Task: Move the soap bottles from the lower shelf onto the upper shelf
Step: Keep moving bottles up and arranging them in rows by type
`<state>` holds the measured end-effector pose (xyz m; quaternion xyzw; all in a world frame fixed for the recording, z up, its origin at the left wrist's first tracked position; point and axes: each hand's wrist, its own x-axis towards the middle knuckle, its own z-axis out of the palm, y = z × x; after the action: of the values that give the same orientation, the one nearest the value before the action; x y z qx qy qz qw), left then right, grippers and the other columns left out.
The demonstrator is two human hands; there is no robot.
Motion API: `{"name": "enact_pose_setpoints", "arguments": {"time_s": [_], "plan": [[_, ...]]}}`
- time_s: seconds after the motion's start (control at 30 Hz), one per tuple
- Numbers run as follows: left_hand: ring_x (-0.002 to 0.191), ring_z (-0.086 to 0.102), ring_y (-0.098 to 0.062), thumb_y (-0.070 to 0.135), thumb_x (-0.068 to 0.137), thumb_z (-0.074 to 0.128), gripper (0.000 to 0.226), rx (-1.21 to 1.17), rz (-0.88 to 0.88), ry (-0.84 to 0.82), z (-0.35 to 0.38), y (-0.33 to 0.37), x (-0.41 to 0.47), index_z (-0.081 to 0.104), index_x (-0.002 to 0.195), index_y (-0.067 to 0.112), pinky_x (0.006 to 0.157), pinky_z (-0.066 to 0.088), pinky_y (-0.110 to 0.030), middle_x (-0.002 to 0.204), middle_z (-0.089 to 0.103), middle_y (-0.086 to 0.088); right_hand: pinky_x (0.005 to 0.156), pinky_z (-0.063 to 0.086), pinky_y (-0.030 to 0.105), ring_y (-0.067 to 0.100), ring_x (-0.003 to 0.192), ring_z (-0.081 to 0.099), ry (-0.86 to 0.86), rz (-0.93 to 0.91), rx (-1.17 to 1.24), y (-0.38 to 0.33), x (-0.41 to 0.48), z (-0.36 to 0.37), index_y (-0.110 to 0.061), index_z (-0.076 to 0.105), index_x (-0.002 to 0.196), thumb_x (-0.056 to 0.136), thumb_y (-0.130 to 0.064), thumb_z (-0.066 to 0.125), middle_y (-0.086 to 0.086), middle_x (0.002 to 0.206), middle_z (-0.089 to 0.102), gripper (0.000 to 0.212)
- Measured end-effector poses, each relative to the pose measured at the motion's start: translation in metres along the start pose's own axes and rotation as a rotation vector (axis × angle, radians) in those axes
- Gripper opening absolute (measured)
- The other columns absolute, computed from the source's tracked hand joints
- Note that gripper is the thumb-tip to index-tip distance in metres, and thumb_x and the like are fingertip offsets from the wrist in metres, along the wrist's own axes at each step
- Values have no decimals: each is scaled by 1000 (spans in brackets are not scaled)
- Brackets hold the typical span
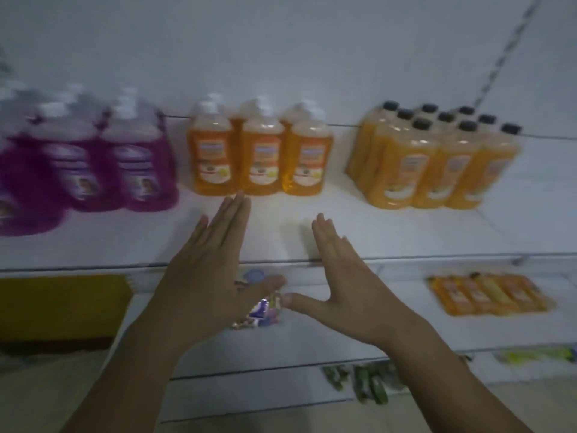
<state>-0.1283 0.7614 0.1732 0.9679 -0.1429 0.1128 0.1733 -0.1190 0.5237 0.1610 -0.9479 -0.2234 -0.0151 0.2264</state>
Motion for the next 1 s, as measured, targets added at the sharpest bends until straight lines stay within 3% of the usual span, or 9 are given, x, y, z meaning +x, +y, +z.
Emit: {"name": "enact_pose_setpoints", "arguments": {"time_s": [0.07,0.17,0.23,0.37,0.57,0.73,0.8,0.9,1.0], "plan": [[132,-42,20,99,72,24,115,-37,67,-72,18,35,7,-32,153,40,122,-11,-26,152,-41,33,122,-7,21,-17,137,-37,16,97,-2,32,-38,-12,-34,-25,158,81,-85,52,-26,159,-35,120],[145,-32,8,104,64,17,114,-76,132,-174,45,93,10,-34,150,48,129,2,-40,156,-37,34,119,-7,20,-17,138,-35,59,223,15,72,-94,-32,-37,-29,155,77,-89,51,-30,157,-37,123],[132,-42,13,100,68,23,110,-60,161,-235,63,136,12,-36,147,50,123,-5,-35,148,-45,36,121,-6,23,-12,143,-33,94,294,20,98,-130,-45,-38,-30,155,76,-90,50,-30,157,-37,124],[126,-49,18,98,75,20,110,-37,296,-274,106,217,25,-34,152,40,119,-13,-24,149,-45,31,123,-8,27,-5,147,-32,145,405,-25,156,-199,-71,-34,-29,156,74,-94,47,-23,160,-37,127],[151,-28,2,99,75,9,116,-4,469,-317,176,326,47,-29,157,27,130,-3,-35,165,-31,17,126,-9,31,-2,148,-33,150,534,-108,245,-300,-108,-26,-28,157,74,-96,41,-16,162,-36,129],[151,-26,3,100,74,12,117,-35,524,-420,227,396,64,-28,157,29,130,-3,-35,166,-29,18,127,-7,30,-2,150,-29,180,637,-65,308,-349,-118,-27,-24,159,75,-96,42,-17,164,-33,127],[145,-33,9,98,77,19,114,-33,542,-457,248,420,74,-28,157,31,130,-4,-36,163,-32,21,127,-6,31,-2,150,-27,192,670,-48,331,-358,-119,-27,-21,160,75,-97,42,-17,165,-31,126],[117,-53,19,91,82,31,109,-25,523,-548,276,453,94,-29,155,37,117,-15,-28,149,-41,27,127,-5,31,-2,151,-26,198,710,-13,366,-359,-120,-26,-18,161,75,-96,43,-16,166,-28,126],[144,-30,6,95,80,30,114,-44,539,-577,315,467,123,-23,159,32,120,-11,-29,162,-28,21,128,-2,34,0,153,-22,196,723,1,405,-349,-121,-25,-15,162,75,-96,43,-15,168,-24,126]]}}
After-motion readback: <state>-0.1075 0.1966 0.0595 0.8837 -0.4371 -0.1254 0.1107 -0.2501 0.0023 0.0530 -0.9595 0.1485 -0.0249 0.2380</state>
